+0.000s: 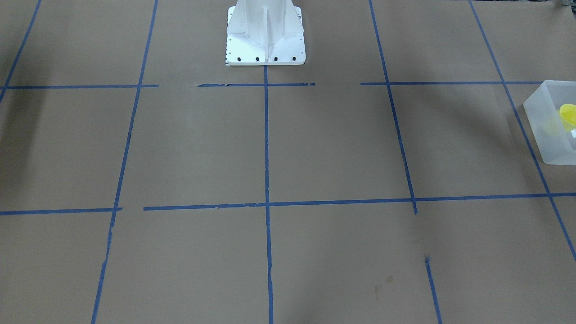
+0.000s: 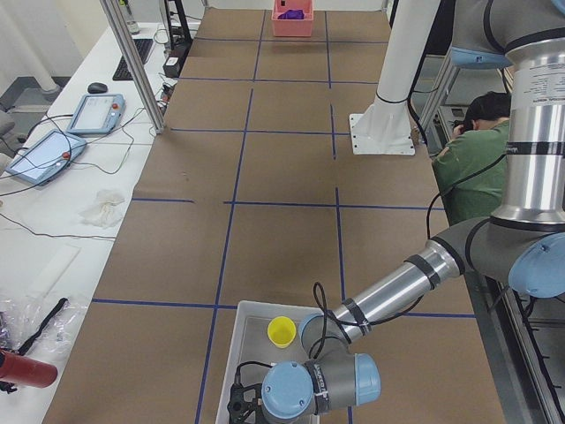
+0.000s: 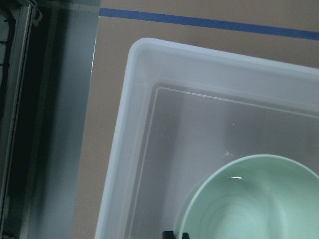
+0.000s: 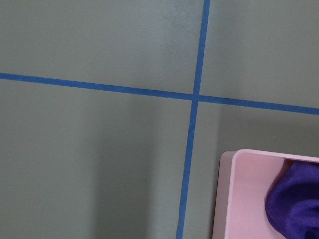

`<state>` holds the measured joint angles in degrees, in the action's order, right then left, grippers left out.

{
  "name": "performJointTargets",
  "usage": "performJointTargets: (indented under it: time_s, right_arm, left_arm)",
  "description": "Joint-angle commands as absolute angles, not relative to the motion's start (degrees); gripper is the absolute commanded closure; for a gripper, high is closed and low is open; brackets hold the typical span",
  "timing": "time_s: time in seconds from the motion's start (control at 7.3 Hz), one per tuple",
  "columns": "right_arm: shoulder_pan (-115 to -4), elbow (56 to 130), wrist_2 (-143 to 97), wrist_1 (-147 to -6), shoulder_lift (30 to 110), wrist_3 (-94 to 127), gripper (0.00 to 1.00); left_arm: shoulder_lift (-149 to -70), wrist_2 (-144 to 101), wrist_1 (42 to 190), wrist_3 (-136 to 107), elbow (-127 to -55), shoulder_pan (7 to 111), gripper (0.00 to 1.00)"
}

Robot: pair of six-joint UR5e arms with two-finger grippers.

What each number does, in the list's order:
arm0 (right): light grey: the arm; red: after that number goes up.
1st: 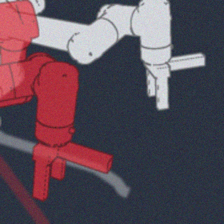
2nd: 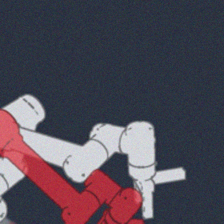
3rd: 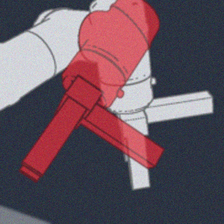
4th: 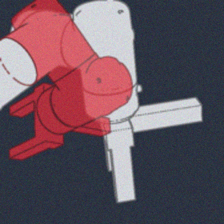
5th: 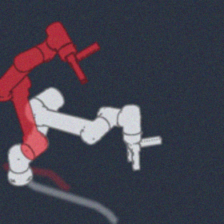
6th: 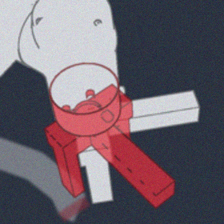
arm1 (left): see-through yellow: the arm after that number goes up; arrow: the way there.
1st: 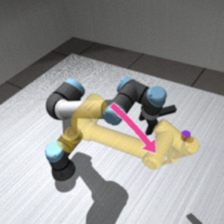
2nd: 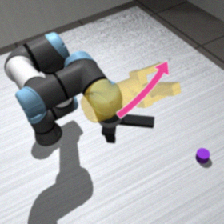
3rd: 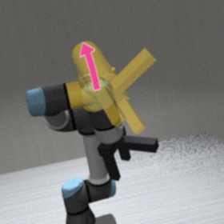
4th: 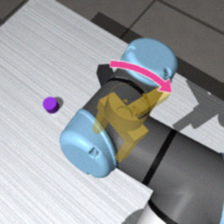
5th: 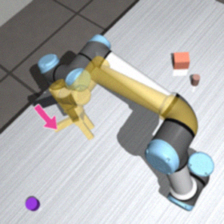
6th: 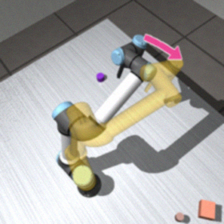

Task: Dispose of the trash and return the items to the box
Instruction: 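Carry the green bowl over the clear bin and lower it in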

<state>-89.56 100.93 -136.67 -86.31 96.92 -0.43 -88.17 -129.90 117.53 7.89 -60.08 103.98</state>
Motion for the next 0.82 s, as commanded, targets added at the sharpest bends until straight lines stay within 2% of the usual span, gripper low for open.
performJointTargets:
  time_s: [0.0,0.41,0.68]
  right_arm:
    - [-89.6,100.9,-136.7,-86.3,96.7,-0.4,0.0]
    - [-89.6,101.1,-136.7,-86.3,96.7,-0.4,0.0]
    - [-89.6,101.9,-136.8,-86.4,96.9,-0.4,0.0]
  left_arm:
    - [-88.2,-129.8,117.3,7.7,-62.6,104.0,0.0]
    - [-86.8,-129.8,116.9,1.2,-82.3,104.2,0.0]
    - [-86.9,-130.7,116.6,-13.4,-91.5,104.3,0.0]
